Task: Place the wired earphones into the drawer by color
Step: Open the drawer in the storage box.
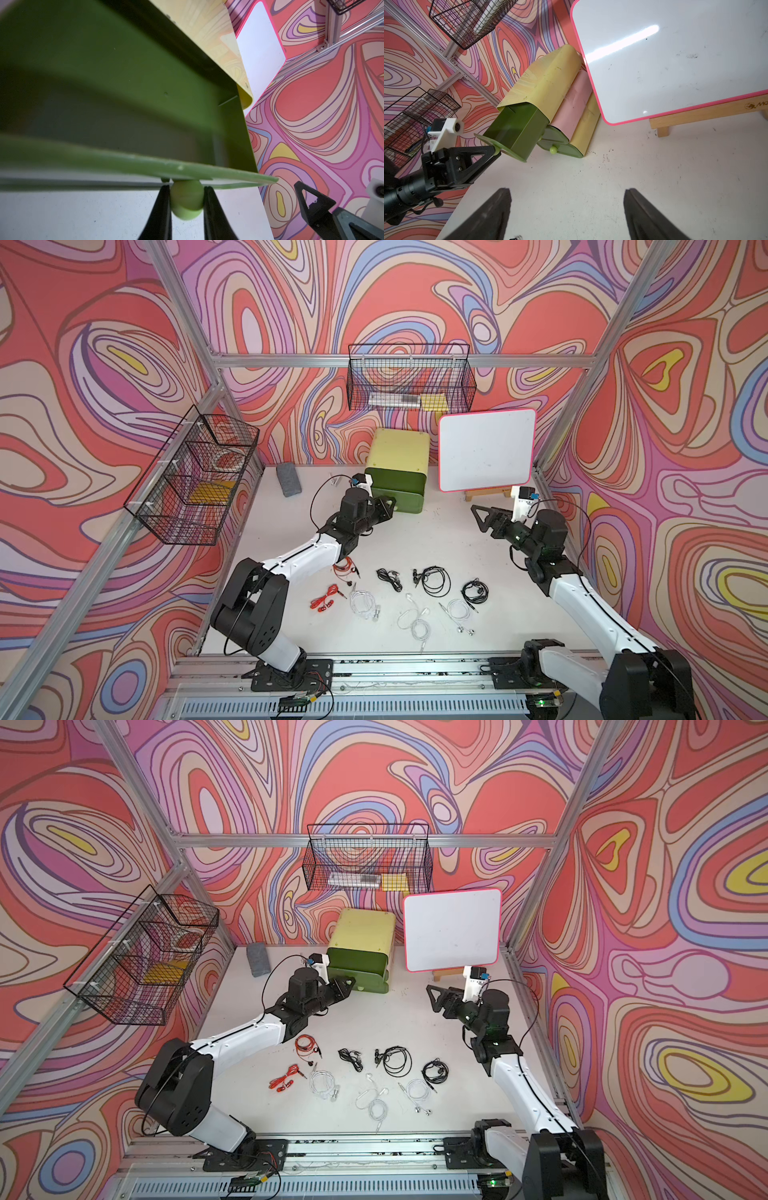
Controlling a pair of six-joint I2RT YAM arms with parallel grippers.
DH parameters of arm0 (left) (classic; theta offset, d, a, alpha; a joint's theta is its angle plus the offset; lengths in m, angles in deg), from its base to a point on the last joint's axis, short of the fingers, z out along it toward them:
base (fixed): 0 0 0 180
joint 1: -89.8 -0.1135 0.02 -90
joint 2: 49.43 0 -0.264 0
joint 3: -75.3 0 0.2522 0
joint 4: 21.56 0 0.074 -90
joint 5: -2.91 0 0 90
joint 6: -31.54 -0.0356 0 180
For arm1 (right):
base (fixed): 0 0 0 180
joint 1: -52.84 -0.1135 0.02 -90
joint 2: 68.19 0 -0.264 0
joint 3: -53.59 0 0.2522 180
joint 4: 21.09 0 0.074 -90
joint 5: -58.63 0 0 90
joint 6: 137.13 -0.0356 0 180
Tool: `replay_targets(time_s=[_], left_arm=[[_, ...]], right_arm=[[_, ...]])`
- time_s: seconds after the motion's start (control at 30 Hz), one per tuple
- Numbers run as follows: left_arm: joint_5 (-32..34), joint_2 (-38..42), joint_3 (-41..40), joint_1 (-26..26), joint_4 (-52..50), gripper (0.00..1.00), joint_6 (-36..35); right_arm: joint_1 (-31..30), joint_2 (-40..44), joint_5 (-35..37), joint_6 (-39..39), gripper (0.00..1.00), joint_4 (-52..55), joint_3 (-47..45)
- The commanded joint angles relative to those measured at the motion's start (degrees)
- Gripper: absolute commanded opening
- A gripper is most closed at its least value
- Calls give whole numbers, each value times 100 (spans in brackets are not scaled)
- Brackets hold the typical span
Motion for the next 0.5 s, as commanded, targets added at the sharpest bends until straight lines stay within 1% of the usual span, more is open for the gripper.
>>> replay_targets(time_s=[0.0,0.37,0.43,0.47], left_arm=[[83,322,-133,61,-36,12,-20],[177,663,-489,134,-228,12,-21],[188,644,-503,134,-233,13,-22],[197,631,-508,130,-248,16,-20]], right_arm=[[26,116,5,54,87,-85,-71],[27,117,5,44,87,-94,-70],[31,118,5,42,87,-96,-71],[31,118,5,40,87,-94,-76]])
